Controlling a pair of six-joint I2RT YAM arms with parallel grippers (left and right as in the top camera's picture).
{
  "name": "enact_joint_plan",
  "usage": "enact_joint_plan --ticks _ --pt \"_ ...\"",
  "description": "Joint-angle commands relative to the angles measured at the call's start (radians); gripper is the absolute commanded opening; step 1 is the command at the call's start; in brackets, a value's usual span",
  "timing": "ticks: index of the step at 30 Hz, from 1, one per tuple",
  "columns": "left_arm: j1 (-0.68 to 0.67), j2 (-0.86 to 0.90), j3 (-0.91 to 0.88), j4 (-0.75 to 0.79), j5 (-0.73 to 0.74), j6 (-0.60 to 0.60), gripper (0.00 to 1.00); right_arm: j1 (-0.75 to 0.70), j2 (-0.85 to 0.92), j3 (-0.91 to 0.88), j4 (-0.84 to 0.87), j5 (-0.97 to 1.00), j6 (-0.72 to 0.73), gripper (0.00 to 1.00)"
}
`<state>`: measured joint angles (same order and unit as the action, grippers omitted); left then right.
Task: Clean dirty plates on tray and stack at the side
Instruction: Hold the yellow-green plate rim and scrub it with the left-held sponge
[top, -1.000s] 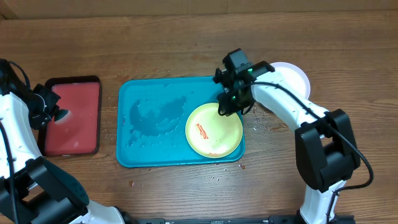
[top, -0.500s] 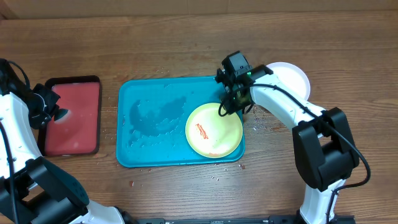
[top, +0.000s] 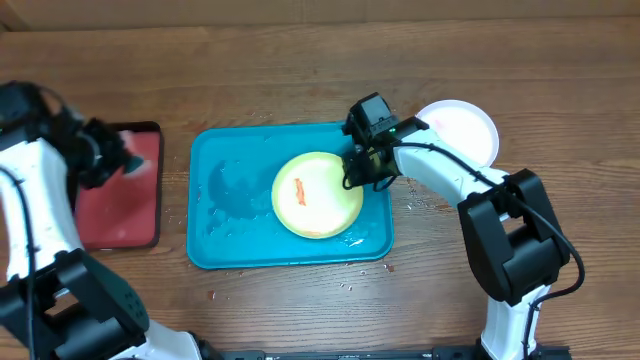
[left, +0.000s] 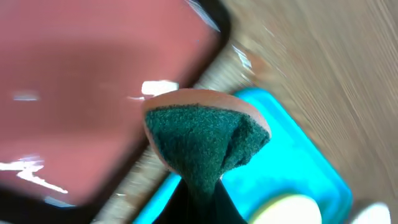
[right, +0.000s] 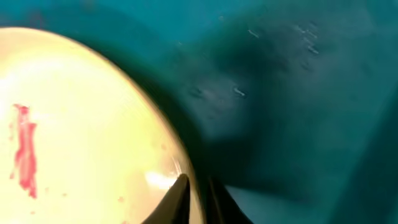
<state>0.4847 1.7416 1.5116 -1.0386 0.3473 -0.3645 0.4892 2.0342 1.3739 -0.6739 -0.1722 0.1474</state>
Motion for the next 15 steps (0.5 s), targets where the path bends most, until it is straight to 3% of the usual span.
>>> enact_joint_plan --ticks 1,4,6,10,12,15 --pt "-0.148 0.004 -0.005 0.003 0.094 0.083 0.04 0.043 0.007 -0.007 0.052 -0.029 0.172 0.37" --pt "-0.258 0.004 -0.005 0.002 0.065 0.107 0.04 0.058 0.007 -0.007 0.054 -0.028 0.174 0.37" --pt "-0.328 0.004 -0.005 -0.005 0.011 0.107 0.04 0.058 0.007 -0.007 0.029 -0.001 0.204 0.49" --pt "-0.459 0.004 -0.005 -0.015 -0.068 0.106 0.04 0.037 0.007 -0.005 -0.071 0.032 0.299 0.52" --pt "-0.529 0.004 -0.005 -0.004 -0.097 0.102 0.04 0.023 0.007 -0.006 -0.118 0.03 0.328 0.63" --pt "-0.599 0.004 -0.005 0.005 -0.139 0.096 0.04 0.016 0.007 -0.006 -0.148 0.005 0.325 0.64"
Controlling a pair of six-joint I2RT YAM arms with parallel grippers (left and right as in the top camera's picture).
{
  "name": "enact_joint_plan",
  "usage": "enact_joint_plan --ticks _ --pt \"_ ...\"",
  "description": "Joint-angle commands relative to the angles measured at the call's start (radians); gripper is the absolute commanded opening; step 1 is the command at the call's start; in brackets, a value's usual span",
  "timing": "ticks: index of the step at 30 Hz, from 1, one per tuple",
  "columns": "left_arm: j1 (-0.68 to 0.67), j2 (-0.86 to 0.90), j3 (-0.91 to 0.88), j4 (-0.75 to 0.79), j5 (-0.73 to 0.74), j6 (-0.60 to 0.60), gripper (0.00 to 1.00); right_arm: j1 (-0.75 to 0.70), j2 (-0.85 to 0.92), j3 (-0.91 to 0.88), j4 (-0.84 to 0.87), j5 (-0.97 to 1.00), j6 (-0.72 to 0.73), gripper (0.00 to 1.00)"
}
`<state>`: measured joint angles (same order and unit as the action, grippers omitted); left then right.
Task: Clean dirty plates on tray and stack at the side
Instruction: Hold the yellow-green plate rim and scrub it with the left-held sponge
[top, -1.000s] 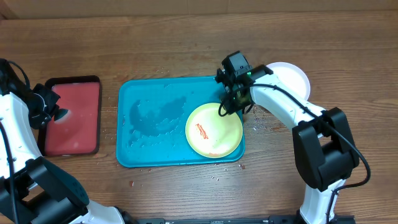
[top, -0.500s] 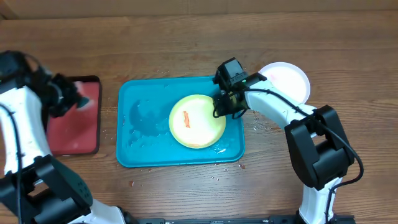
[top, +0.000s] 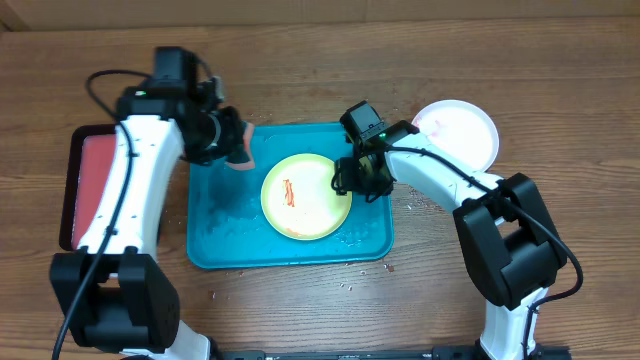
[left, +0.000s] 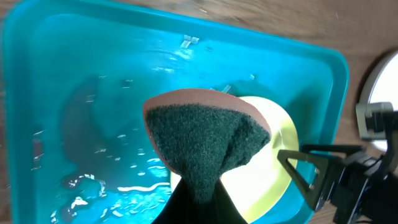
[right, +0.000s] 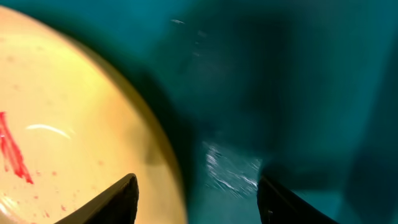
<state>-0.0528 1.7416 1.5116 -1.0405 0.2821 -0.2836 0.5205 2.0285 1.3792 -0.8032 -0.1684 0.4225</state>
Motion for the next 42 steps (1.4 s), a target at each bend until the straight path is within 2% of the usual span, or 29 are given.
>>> enact_joint_plan --ticks 1,5,12,23,29,37,39,42 --pt "-0.086 0.004 -0.005 0.007 -0.088 0.013 0.04 -0.015 0.013 -0.011 -0.018 -0.024 0.045 0.63" --pt "-0.144 0.005 -0.005 0.011 -0.107 0.007 0.04 0.003 0.013 -0.013 0.01 -0.079 0.047 0.12" --pt "-0.189 0.044 -0.005 0.016 -0.106 -0.031 0.04 0.032 0.029 -0.02 0.083 -0.076 0.089 0.11" --pt "-0.222 0.246 -0.005 0.034 -0.079 -0.038 0.04 0.04 0.054 -0.02 0.255 -0.076 0.192 0.11" --pt "-0.223 0.333 -0.005 0.095 -0.08 -0.038 0.04 0.04 0.055 -0.02 0.286 -0.008 0.264 0.11" --pt "-0.223 0.469 -0.005 0.141 -0.09 -0.033 0.04 0.04 0.055 -0.02 0.302 -0.002 0.266 0.11" --pt "-0.223 0.519 -0.005 0.125 -0.212 -0.037 0.04 0.04 0.055 -0.02 0.299 0.011 0.262 0.11" --pt "-0.213 0.542 -0.005 0.067 -0.437 -0.12 0.04 0.04 0.055 -0.02 0.295 0.019 0.261 0.11"
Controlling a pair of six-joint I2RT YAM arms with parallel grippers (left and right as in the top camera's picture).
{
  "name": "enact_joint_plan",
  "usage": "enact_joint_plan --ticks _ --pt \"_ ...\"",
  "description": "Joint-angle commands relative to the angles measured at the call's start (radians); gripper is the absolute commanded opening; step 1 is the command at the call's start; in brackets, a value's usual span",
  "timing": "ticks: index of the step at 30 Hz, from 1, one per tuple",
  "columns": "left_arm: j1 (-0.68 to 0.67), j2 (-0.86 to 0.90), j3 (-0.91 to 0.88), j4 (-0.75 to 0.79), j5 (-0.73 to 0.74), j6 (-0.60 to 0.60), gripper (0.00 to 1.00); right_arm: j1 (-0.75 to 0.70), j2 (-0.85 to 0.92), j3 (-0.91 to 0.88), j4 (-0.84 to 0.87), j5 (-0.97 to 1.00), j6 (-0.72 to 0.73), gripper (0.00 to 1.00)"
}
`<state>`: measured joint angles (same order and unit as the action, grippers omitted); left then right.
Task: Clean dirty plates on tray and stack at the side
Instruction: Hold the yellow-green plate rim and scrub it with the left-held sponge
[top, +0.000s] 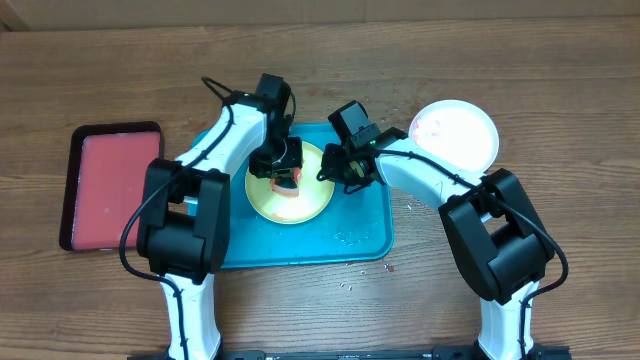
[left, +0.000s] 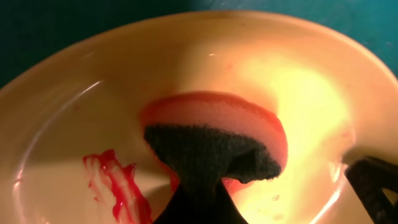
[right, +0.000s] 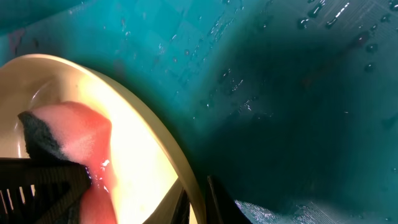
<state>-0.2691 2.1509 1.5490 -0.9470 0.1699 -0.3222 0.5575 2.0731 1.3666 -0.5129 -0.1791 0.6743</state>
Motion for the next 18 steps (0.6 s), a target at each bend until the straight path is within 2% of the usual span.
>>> enact_joint_plan --ticks 1,5,8,13,18 --pt "0.008 0.132 -0.042 -0.045 -0.391 -0.11 0.04 0.003 0.011 -0.007 0.003 0.032 0.007 0.11" --pt "0.032 0.115 -0.041 -0.117 -0.639 -0.253 0.04 0.003 0.011 -0.007 -0.016 0.07 0.006 0.11" --pt "0.043 0.093 -0.041 -0.124 -0.686 -0.289 0.04 0.003 0.011 -0.007 -0.023 0.091 0.006 0.11" --pt "0.047 -0.006 -0.04 -0.109 -0.54 -0.249 0.04 0.003 0.011 -0.007 -0.019 0.093 0.006 0.11" --pt "0.047 -0.132 -0.041 -0.034 -0.161 0.008 0.04 0.003 0.011 -0.007 -0.019 0.092 0.003 0.11"
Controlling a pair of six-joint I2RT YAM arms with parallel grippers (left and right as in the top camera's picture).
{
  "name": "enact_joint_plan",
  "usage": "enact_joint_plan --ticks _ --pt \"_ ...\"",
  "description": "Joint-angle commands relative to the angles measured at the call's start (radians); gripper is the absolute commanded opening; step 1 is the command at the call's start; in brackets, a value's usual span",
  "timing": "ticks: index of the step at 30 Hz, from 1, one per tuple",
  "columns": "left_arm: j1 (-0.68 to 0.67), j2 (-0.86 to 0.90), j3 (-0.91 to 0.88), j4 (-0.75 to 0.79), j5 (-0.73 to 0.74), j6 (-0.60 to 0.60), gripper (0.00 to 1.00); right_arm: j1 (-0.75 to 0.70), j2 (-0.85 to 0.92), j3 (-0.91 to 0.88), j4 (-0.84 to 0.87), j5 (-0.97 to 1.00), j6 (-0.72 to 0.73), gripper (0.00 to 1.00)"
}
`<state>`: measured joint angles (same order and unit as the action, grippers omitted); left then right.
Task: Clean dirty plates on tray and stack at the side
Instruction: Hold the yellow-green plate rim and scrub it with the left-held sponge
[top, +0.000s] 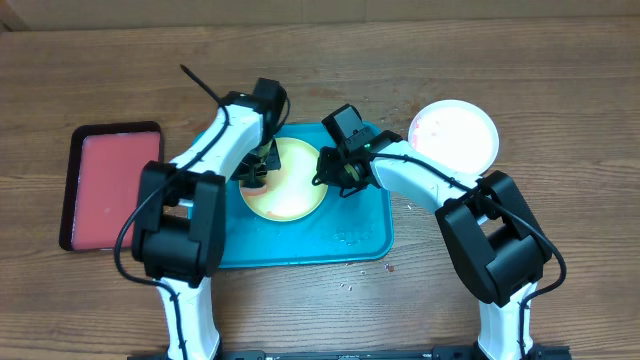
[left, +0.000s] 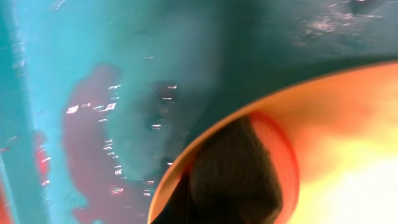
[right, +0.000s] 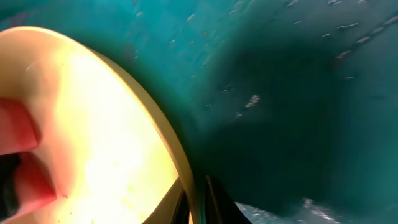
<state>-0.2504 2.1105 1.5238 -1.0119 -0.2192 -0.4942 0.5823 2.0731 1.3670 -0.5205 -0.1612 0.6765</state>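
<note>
A yellow plate (top: 290, 185) lies on the teal tray (top: 360, 235). My left gripper (top: 256, 167) is shut on a pink sponge with a dark green scouring side (left: 239, 174), pressed on the plate's left part (left: 336, 124). My right gripper (top: 328, 172) is shut on the plate's right rim (right: 186, 168), one finger inside and one outside. From the right wrist the sponge (right: 18, 155) shows at the plate's far side. The plate's face looks free of red in the overhead view. A white plate (top: 455, 132) sits on the table to the right of the tray.
A dark tray with a pink inside (top: 108, 185) lies at the far left. Reddish water (left: 93, 143) and droplets wet the teal tray's floor. Small crumbs (top: 350, 284) dot the wooden table in front of the tray.
The sponge has moved from the plate's middle to its left edge. The red smear seen on the plate is gone. The plate sits slightly further left, with the right gripper still on its rim.
First the left gripper held the sponge over the pink tray at the left while the right gripper held the smeared plate's rim. Then the sponge was over the teal tray and the right jaws stood open. Later the sponge was on the plate's smear, the rim gripped; now the plate looks clean.
</note>
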Motion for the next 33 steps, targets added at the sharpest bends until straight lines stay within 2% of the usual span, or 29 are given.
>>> enact_joint_plan --ticks 1,6,9,17,18,21,23,25,30,33 --pt "0.028 -0.109 -0.016 0.043 0.303 0.226 0.04 -0.021 0.011 -0.008 -0.013 0.074 0.0 0.11" --pt "0.024 -0.112 -0.025 0.039 0.496 0.344 0.04 -0.021 0.011 -0.008 -0.01 0.074 0.001 0.11" --pt "0.009 -0.102 -0.069 0.066 0.501 0.352 0.04 -0.021 0.011 -0.008 -0.006 0.074 0.001 0.11" --pt "-0.019 -0.102 -0.333 0.371 0.48 0.294 0.04 -0.021 0.011 -0.008 -0.006 0.07 0.001 0.11" --pt "-0.018 -0.102 -0.359 0.408 0.457 0.281 0.07 -0.021 0.011 -0.008 -0.006 0.071 0.001 0.11" --pt "-0.018 -0.102 -0.404 0.475 0.37 0.265 0.29 -0.021 0.011 -0.008 -0.006 0.07 0.001 0.11" --pt "-0.018 -0.102 -0.406 0.478 0.302 0.266 0.36 -0.021 0.011 -0.008 -0.006 0.071 0.001 0.11" --pt "-0.017 -0.102 -0.405 0.477 0.23 0.265 0.32 -0.021 0.011 -0.008 -0.005 0.071 0.001 0.11" --pt "-0.005 -0.104 -0.388 0.451 0.064 0.239 0.07 -0.021 0.011 -0.008 -0.008 0.071 0.0 0.11" --pt "0.009 -0.105 -0.368 0.416 -0.04 0.187 0.04 -0.021 0.011 -0.008 -0.011 0.071 0.0 0.11"
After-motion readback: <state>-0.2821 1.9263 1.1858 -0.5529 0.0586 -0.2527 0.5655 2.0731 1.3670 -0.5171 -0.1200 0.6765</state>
